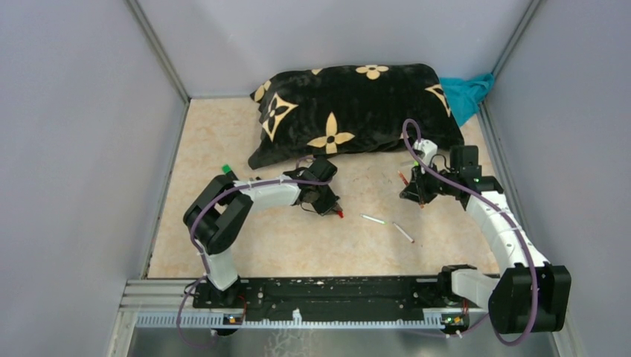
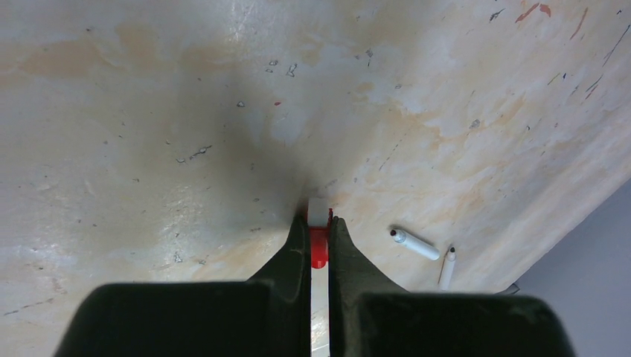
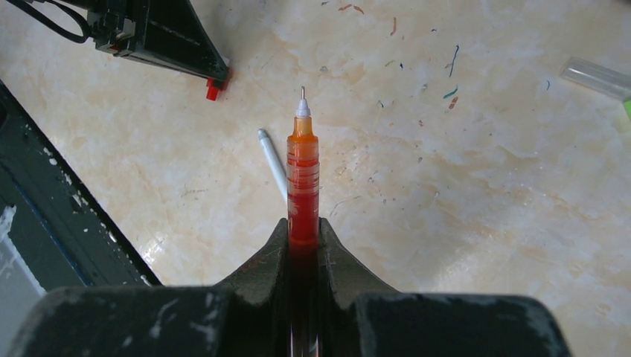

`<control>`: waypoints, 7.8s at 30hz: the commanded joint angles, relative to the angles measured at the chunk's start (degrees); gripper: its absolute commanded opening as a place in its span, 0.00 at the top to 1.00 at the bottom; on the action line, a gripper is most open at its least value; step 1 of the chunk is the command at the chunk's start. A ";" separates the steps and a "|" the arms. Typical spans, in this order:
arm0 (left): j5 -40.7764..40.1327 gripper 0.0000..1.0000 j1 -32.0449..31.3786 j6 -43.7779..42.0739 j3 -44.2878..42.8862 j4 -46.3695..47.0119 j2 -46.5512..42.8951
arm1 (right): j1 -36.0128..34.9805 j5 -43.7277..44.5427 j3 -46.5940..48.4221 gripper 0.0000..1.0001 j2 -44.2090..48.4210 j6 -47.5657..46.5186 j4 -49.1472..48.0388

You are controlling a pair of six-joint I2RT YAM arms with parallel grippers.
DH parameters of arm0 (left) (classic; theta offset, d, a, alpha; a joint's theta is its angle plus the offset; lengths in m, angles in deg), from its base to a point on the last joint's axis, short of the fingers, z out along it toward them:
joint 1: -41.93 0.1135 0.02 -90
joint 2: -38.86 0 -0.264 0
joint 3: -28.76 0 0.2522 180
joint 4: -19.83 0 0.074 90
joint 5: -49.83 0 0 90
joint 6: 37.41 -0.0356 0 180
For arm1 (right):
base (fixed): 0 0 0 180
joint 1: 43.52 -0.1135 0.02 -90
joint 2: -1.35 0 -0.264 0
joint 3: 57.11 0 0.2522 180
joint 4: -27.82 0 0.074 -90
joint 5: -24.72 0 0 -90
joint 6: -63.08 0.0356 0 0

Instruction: Insert the pens into the pen caps

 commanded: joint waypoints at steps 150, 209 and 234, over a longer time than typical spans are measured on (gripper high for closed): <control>37.12 0.31 7.22 -105.41 -22.29 6.07 8.95 | -0.48 2.77 15.90 1.00 -27.98 -5.29 -7.39; 20.08 0.87 0.24 -113.31 -38.46 -2.40 26.08 | 11.93 -9.77 4.57 1.00 -12.54 -4.70 -5.08; 1.91 0.57 0.27 -105.44 -18.64 -10.11 6.77 | 11.89 -11.57 4.43 1.00 -11.81 -4.46 -5.04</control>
